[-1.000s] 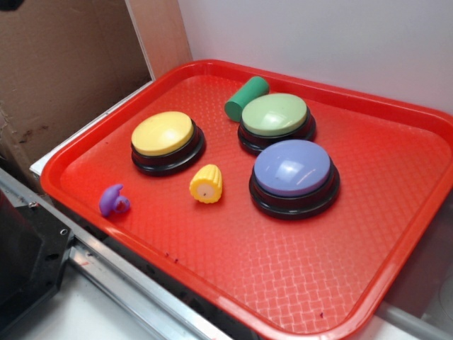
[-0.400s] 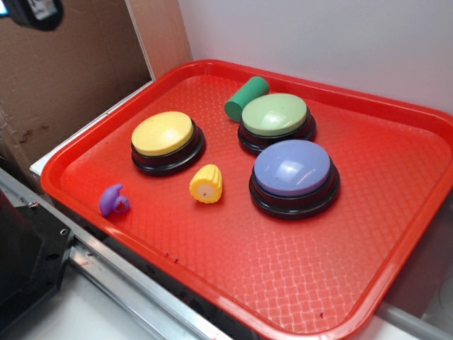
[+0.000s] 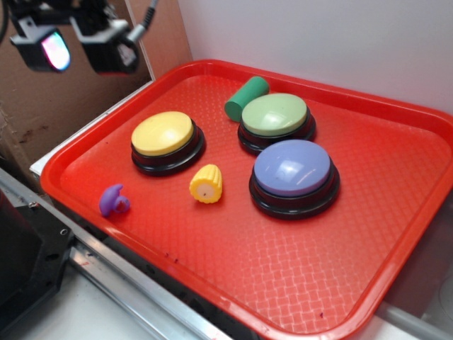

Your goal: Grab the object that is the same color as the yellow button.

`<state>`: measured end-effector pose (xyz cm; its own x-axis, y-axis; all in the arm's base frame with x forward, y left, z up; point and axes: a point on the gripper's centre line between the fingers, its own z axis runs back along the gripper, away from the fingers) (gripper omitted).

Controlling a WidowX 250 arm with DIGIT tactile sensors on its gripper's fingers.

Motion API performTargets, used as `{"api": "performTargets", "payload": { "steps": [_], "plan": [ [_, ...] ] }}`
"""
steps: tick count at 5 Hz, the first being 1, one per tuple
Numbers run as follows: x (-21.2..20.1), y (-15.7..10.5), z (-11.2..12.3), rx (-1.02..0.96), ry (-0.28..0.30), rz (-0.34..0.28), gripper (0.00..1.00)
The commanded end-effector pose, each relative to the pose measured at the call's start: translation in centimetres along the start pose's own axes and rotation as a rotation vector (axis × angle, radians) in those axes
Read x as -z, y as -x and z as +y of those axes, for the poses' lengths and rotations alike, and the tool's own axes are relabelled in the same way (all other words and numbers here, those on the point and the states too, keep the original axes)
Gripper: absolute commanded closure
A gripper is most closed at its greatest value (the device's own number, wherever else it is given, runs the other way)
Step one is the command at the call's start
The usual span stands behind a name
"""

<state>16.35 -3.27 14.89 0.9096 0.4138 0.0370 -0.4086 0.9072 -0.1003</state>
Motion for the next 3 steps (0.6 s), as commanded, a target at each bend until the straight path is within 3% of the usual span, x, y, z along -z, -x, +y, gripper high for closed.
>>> {"api": "performTargets", "payload": {
  "steps": [1, 2, 3],
  "plan": [
    [3.9, -0.3, -1.6, -0.246, 0.096, -0.056, 0.0],
    [6.3, -0.5, -2.3, -0.281, 0.115, -0.065, 0.0],
    [8.4, -0.1, -3.4, -0.281, 0.093, -0.086, 0.0]
  ]
}}
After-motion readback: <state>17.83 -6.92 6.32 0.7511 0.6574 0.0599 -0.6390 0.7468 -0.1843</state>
